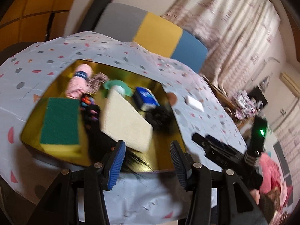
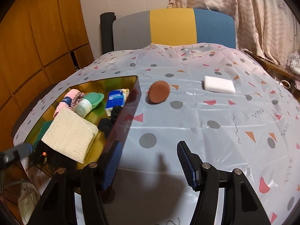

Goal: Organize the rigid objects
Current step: 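Grasp the brown egg-shaped sponge with the left tool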

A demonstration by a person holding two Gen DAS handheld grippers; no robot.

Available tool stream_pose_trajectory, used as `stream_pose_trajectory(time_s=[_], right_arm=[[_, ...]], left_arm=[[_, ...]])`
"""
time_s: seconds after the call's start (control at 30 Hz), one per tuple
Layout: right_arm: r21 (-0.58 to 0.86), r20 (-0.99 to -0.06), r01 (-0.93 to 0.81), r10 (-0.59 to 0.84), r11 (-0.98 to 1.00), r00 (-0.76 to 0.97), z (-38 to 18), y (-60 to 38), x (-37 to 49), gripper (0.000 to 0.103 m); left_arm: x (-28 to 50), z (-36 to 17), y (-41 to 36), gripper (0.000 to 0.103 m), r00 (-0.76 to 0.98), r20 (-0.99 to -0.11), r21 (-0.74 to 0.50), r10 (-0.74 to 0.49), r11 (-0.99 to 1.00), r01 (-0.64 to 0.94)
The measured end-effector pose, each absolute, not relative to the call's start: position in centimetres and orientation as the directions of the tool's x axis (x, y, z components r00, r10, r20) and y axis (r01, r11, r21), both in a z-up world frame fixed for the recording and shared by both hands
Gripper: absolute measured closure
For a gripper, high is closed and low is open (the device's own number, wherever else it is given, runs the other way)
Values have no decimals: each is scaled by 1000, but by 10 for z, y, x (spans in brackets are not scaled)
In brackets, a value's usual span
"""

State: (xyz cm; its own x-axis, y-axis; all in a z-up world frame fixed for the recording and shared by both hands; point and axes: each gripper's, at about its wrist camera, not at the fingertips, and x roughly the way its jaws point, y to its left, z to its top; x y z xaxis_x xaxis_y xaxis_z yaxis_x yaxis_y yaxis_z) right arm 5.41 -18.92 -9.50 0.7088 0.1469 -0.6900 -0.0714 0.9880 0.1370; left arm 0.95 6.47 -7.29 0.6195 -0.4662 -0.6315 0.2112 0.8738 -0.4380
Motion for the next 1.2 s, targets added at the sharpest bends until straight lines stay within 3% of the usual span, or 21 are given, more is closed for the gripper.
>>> stream_pose_trajectory(time_s=[0.57,0.83,1.2], right_arm=[[206,-646,167,6,964,763,-101,-305,41,40],[264,-617,198,8,944,787,-102,-332,35,39],[315,-609,211,27,926,793,-101,-355,39,37]], left_arm=[[63,-46,-77,53,509,-715,-280,-479,864,419],[152,-44,-142,53,505,-765,-161,-400,878,451],[245,-99,-168,53,466,-871,54,-153,915,401]])
